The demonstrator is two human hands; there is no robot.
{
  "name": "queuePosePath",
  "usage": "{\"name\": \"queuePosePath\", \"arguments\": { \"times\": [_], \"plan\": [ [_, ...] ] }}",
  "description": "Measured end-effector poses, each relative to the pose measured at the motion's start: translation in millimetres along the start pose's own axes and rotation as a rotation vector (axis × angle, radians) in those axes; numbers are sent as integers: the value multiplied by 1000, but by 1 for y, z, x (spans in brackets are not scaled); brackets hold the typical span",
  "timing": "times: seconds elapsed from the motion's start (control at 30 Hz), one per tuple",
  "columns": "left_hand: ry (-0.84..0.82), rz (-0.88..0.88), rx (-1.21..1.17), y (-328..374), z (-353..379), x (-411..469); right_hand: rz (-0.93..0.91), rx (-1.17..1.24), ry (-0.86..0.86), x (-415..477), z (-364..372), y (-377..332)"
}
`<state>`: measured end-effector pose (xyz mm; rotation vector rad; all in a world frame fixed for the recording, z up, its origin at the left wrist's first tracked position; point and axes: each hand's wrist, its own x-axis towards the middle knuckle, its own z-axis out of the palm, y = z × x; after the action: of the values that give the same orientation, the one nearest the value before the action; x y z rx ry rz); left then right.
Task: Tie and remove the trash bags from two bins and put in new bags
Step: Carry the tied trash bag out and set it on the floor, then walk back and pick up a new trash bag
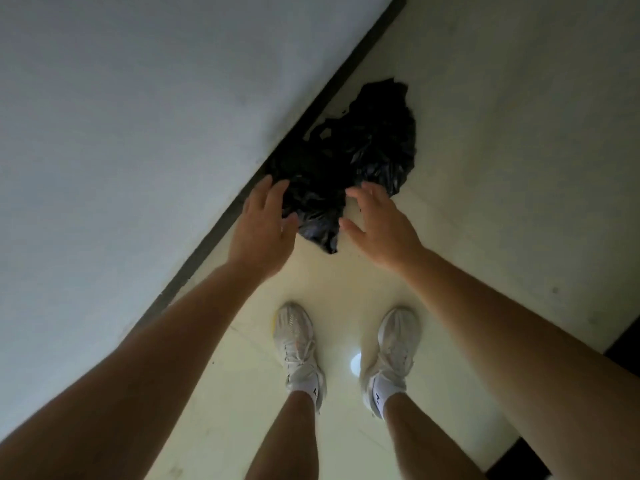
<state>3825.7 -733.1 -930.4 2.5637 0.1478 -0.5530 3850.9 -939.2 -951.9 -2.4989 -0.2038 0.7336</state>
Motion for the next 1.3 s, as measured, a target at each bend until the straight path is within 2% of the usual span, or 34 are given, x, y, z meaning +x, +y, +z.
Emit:
{"name": "queuePosePath", "arguments": {
  "times": [0.17, 0.33, 0.5, 0.6, 0.67, 0.73, 0.93, 1.13, 1.3],
  "plan": [
    [92, 125, 144, 78, -124, -60, -57, -116, 175, -67, -126, -73],
    [347, 277, 143, 184, -312, -117, -266, -245, 433, -131, -314, -182],
    [568, 300, 18, 271, -460, -214, -452, -291, 615, -208, -466, -288],
    [690, 270, 80, 281, -508, -279, -557, -267, 707, -248, -502, -342],
    [790, 209, 134, 267, -527, -329, -662, -244, 734, -266, -496, -373],
    [879, 77, 168, 242, -537, -390, -796, -241, 678, -281, -472, -408],
    [973, -495, 310, 158, -525, -620, -1239, -198, 398, -360, -364, -557],
    [1135, -984, 306, 139, -505, -844, -1636, -92, 229, -524, -262, -713],
    [1230, -1362, 240, 118, -413, -1031, -1938, -126, 38, -712, -122, -784]
  ]
}}
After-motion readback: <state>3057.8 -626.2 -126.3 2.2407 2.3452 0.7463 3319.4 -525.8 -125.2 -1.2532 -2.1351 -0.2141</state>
